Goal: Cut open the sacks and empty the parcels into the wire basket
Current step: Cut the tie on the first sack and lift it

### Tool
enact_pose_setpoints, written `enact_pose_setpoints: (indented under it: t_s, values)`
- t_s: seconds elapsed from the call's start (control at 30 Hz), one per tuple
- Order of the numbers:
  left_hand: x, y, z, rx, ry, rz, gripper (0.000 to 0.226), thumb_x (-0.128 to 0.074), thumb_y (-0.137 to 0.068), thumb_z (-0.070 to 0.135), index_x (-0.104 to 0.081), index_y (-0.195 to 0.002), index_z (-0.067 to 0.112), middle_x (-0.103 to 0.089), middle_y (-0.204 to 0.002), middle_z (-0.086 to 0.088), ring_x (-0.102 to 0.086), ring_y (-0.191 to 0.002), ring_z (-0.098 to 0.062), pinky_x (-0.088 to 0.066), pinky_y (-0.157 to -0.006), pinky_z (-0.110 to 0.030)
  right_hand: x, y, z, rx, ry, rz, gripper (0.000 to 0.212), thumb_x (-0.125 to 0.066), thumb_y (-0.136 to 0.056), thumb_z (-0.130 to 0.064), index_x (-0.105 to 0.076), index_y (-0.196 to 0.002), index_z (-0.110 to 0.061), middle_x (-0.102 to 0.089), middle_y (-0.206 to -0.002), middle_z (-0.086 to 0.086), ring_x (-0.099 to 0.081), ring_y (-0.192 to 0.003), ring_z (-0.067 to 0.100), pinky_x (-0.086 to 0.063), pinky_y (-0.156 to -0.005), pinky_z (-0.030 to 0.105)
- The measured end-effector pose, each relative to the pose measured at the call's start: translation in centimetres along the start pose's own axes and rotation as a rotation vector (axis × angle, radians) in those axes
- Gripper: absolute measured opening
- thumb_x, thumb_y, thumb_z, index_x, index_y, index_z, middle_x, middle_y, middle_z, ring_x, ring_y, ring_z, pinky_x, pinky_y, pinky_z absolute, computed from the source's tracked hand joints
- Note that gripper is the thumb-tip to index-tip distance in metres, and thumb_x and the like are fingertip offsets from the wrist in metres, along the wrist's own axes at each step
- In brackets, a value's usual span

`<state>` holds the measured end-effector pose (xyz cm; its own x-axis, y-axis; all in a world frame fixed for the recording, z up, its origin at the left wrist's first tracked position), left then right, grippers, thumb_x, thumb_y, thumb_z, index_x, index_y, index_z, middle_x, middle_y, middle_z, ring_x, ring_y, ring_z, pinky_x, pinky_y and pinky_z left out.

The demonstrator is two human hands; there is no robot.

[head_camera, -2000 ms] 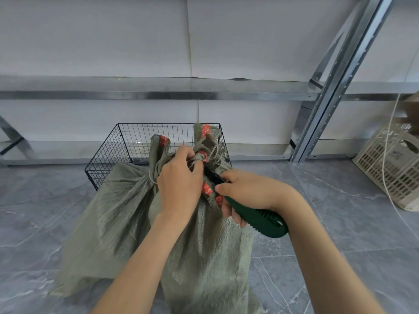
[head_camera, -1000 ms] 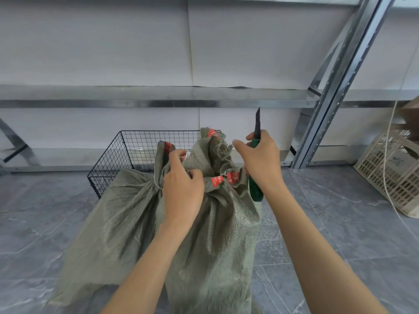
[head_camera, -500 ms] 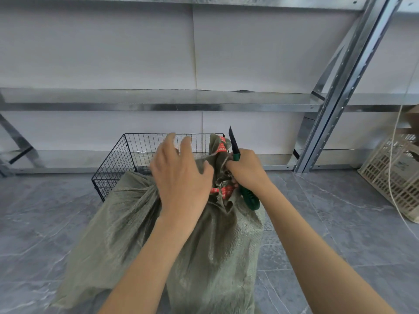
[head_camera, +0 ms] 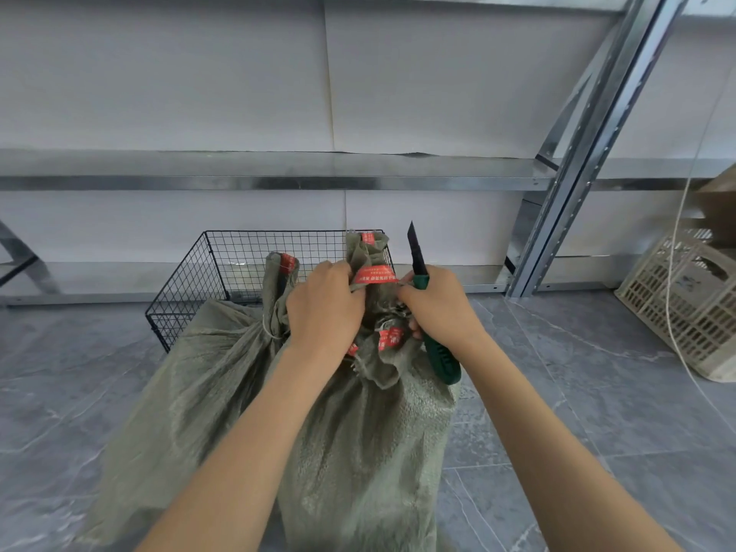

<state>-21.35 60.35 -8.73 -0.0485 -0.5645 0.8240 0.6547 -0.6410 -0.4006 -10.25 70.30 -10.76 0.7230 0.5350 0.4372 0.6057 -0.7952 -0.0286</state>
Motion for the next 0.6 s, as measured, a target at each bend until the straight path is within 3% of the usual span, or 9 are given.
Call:
enact_pose_setpoints:
  t_s: [0.07, 0.2, 0.33, 0.43, 0.6]
  values:
    - [0.1, 0.2, -0.1, -0.004, 0.033, -0.006, 0.017, -0.049, -0.093, 0.027, -0.06, -0.091, 0.013, -0.051, -0.086, 0.002, -0.05, -0.079, -0.02, -0.031, -0.062, -0.031, 0.1, 0.2, -0.4, 0.016, 0.009, -0.011, 0.012, -0.055, -0.091, -0.013, -0.051, -0.08, -0.012, -0.049, -0.056, 0.001, -0.046, -0.042, 0.014, -0.043, -0.043, 0.026]
    - [0.6, 0.4, -0.6, -0.008, 0.191, 0.002, 0.014, -0.052, -0.09, 0.024, -0.062, -0.085, 0.016, -0.061, -0.082, 0.001, -0.056, -0.079, -0.022, -0.032, -0.058, -0.032, 0.6, 1.3, -2.3, 0.098, 0.019, -0.079, 0.02, -0.052, -0.094, -0.023, -0.05, -0.078, -0.01, -0.048, -0.053, 0.003, -0.044, -0.039, 0.014, -0.044, -0.05, 0.03]
    - [0.9, 0.7, -0.9, 0.031, 0.238, 0.009, 0.019, -0.05, -0.09, 0.018, -0.054, -0.071, 0.014, -0.052, -0.068, 0.001, -0.047, -0.07, -0.023, -0.029, -0.058, -0.033, -0.6, 2.9, -2.9, 0.073, 0.001, -0.358, 0.033, -0.047, -0.099, -0.026, -0.056, -0.081, 0.001, -0.054, -0.058, 0.013, -0.046, -0.04, 0.02, -0.044, -0.045, 0.027]
    - [0.9, 0.6, -1.1, 0.062, 0.287, 0.018, 0.032, -0.049, -0.088, 0.018, -0.04, -0.058, 0.021, -0.044, -0.058, 0.004, -0.044, -0.065, -0.024, -0.027, -0.056, -0.033, -1.6, 4.2, -2.5, -0.005, -0.007, -0.53, 0.028, -0.047, -0.099, -0.022, -0.056, -0.083, 0.0, -0.055, -0.059, 0.012, -0.044, -0.039, 0.018, -0.042, -0.041, 0.023]
    - [1.0, 0.4, -1.7, 0.081, 0.299, 0.037, 0.018, -0.051, -0.089, 0.017, -0.059, -0.073, 0.012, -0.057, -0.067, -0.002, -0.052, -0.067, -0.025, -0.03, -0.057, -0.032, -2.5, 4.7, -1.0, -0.11, 0.1, -0.657, 0.023, -0.048, -0.1, -0.022, -0.052, -0.085, -0.004, -0.056, -0.059, 0.009, -0.046, -0.039, 0.014, -0.043, -0.043, 0.024]
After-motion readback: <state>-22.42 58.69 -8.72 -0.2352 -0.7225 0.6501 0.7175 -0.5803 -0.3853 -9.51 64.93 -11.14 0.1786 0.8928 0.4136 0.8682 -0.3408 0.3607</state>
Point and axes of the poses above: each hand's wrist, its own y-axis away from the middle knuckle, its own x-axis out of the back of the hand, z = x × y, the point moved 7 cm from there along -y, towards the middle knuckle
